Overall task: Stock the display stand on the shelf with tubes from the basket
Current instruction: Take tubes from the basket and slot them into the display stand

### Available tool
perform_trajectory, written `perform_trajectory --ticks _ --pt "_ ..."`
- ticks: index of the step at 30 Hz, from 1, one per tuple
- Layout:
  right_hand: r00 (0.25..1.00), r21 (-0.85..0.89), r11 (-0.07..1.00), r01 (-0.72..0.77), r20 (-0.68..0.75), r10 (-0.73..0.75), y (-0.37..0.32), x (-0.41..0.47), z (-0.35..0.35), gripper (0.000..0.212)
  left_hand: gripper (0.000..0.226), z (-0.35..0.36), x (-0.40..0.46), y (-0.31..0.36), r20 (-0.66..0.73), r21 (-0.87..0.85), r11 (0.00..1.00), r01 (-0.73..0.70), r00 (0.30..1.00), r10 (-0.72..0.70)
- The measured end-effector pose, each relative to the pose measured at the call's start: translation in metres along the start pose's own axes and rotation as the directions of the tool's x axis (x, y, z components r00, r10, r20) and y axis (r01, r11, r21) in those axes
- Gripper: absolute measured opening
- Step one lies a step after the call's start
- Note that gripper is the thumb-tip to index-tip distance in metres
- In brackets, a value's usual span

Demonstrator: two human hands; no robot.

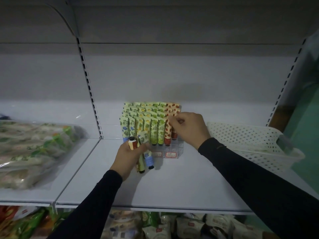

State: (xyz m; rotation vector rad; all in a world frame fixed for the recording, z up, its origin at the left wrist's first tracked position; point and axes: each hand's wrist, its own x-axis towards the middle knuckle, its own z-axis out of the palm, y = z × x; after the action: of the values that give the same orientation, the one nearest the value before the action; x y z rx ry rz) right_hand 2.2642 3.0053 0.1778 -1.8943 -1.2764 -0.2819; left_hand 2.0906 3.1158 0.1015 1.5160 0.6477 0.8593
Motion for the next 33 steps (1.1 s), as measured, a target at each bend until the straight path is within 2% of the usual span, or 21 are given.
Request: perform_trajectory --ticks 2,5,7,8,9,10,11,13,16,19,23,26,30,33 --pt "0.989 0.115 0.993 -0.025 0.145 0.008 -0.007 -0.008 -0.002 0.033 0.025 0.005 -0.002 0.004 0.036 -0.011 1.000 -0.006 0.999 0.006" --pt "0.942 0.238 0.967 -0.089 0.336 0.004 -0.011 -0.016 -0.002 0.028 0.011 0.013 -0.004 0.010 0.134 -0.035 0.999 0.001 0.991 0.004" --pt "0.914 0.255 0.961 -0.109 0.406 -0.004 -0.010 -0.017 0.000 0.028 0.018 0.018 -0.007 0.015 0.207 -0.029 1.000 -0.004 0.978 0.010" --pt "0.905 0.259 0.958 -0.122 0.424 0.000 -0.009 -0.017 0.001 0.028 0.008 0.019 -0.008 0.017 0.229 -0.017 1.000 -0.001 0.973 0.005" --pt "0.902 0.268 0.953 -0.139 0.432 0.010 -0.008 -0.018 0.001 0.027 0.012 0.021 -0.009 0.019 0.245 -0.001 1.000 0.004 0.969 -0.004" --pt "0.902 0.279 0.948 -0.156 0.432 0.021 -0.006 -0.018 0.001 0.025 0.023 0.021 -0.009 0.019 0.258 0.010 1.000 0.000 0.966 -0.002" --pt "0.903 0.293 0.940 -0.173 0.427 0.033 -0.005 -0.018 0.000 0.024 0.024 0.022 -0.009 0.020 0.265 0.022 1.000 0.001 0.964 -0.006" --pt "0.909 0.352 0.907 -0.232 0.410 0.073 -0.003 -0.017 -0.003 0.021 0.009 0.022 -0.010 0.021 0.275 0.028 1.000 -0.006 0.961 -0.002" --pt "0.913 0.519 0.780 -0.350 0.375 0.159 -0.004 -0.015 -0.005 0.018 0.014 0.021 -0.011 0.021 0.268 0.001 1.000 -0.003 0.964 0.003" --pt "0.904 0.561 0.732 -0.385 0.388 0.178 -0.010 -0.012 -0.005 0.015 0.014 0.020 -0.014 0.023 0.250 -0.032 0.999 0.017 0.968 -0.008" --pt "0.894 0.528 0.765 -0.368 0.426 0.136 -0.023 -0.006 -0.004 0.011 0.019 0.007 -0.011 0.023 0.224 0.002 1.000 0.003 0.975 -0.003" --pt "0.919 0.477 0.830 -0.288 0.382 0.099 -0.038 -0.001 0.001 0.014 0.014 -0.009 -0.010 0.023 0.190 -0.010 1.000 -0.015 0.982 0.017" --pt "0.973 0.431 0.889 -0.155 0.221 0.063 -0.058 0.007 0.013 0.018 0.007 -0.039 -0.007 0.020 0.025 -0.106 0.994 -0.027 0.999 0.030" --pt "0.993 0.337 0.939 -0.064 0.117 0.026 -0.069 0.011 0.030 0.021 0.007 -0.064 -0.006 0.016 -0.137 -0.112 0.992 -0.054 0.990 0.038"
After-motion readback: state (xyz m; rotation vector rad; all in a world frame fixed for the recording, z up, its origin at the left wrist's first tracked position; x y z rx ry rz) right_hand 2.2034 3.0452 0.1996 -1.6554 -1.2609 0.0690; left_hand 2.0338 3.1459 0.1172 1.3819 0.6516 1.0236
